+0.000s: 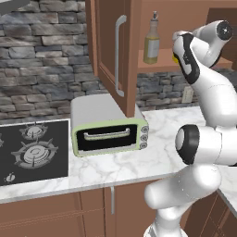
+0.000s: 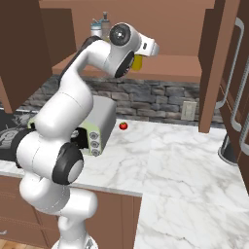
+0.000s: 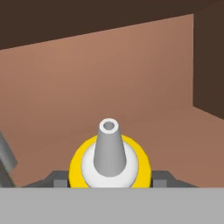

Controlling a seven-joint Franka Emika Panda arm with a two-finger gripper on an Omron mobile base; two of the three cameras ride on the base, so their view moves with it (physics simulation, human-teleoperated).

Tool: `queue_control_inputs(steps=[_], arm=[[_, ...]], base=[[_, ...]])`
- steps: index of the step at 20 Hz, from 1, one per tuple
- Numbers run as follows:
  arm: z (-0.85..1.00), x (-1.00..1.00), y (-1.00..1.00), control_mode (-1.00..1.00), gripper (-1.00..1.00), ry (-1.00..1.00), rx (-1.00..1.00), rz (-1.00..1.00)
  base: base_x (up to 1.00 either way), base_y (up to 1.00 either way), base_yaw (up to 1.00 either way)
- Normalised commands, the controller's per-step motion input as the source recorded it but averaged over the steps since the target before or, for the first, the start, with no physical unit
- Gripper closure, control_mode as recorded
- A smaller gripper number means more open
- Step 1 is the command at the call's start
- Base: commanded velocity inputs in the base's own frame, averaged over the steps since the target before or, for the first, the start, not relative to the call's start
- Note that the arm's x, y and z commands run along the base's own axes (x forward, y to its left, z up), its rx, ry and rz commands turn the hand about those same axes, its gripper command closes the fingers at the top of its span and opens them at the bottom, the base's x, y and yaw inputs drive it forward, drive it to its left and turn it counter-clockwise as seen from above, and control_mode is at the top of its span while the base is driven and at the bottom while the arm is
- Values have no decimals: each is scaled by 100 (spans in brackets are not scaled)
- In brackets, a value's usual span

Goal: Pick the mustard and oil and vinegar bottle from the counter and place them in the cabinet.

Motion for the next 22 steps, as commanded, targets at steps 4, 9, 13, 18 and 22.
queue_control_inputs(steps=[4,9,13,18,22], arm=[[0,29,0,-100,100,0,0,0],[-3,26,0,-100,100,1,0,0],[-7,23,0,-100,100,3,0,0],[-9,21,0,-100,100,4,-1,0],[-25,17,0,-100,100,4,0,0]], base=[[0,0,0],[0,0,0],[0,0,0],[0,0,0],[0,0,0]])
